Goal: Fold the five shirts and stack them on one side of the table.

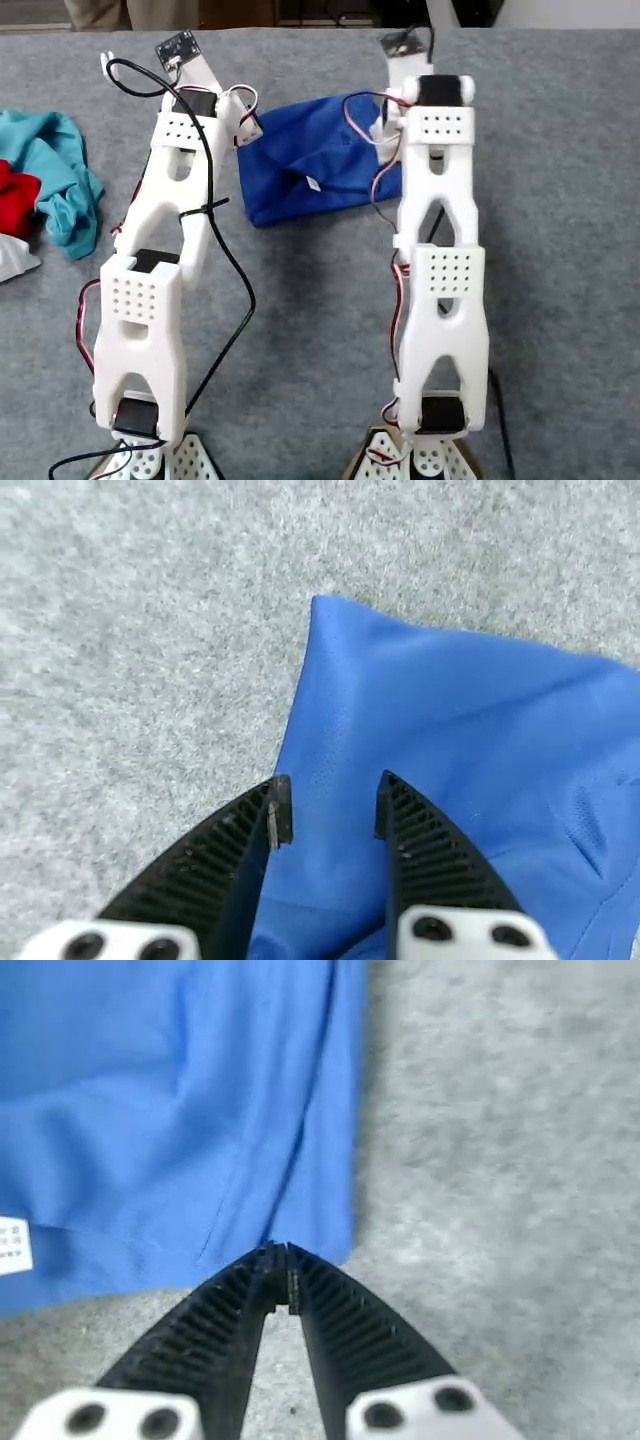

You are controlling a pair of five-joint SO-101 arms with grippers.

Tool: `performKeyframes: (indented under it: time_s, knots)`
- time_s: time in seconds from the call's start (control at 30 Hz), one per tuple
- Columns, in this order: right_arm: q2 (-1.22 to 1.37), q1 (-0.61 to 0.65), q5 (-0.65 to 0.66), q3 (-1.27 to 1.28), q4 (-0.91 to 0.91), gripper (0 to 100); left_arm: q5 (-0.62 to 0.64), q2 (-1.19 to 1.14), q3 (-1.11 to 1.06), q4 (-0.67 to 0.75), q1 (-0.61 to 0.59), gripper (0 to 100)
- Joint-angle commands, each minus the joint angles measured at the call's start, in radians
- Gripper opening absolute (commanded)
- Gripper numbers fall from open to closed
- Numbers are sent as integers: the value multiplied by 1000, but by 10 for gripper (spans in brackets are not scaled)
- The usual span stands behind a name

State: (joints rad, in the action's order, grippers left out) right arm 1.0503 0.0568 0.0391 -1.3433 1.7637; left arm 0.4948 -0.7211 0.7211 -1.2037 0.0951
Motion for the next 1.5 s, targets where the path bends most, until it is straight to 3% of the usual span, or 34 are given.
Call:
performKeyframes:
  time_s: [0.0, 0.17, 0.4, 0.87, 1.1, 1.47]
  knots:
    - [-12, -31, -2, -50, 20, 6, -11, 8, 55, -6, -6, 153]
    - [-7, 24, -2, 28, 20, 14, -11, 8, 55, -6, -5, 155]
    - [-5, 84, -11, 88, 18, 178, -11, 8, 55, -6, -6, 156]
    - [82, 101, -64, 50, 12, 118, -11, 8, 55, -6, -6, 155]
    - [82, 97, -66, 48, 11, 44, -11, 8, 55, -6, -6, 155]
    - [76, 90, -66, 30, 11, 36, -11, 8, 55, -6, -8, 156]
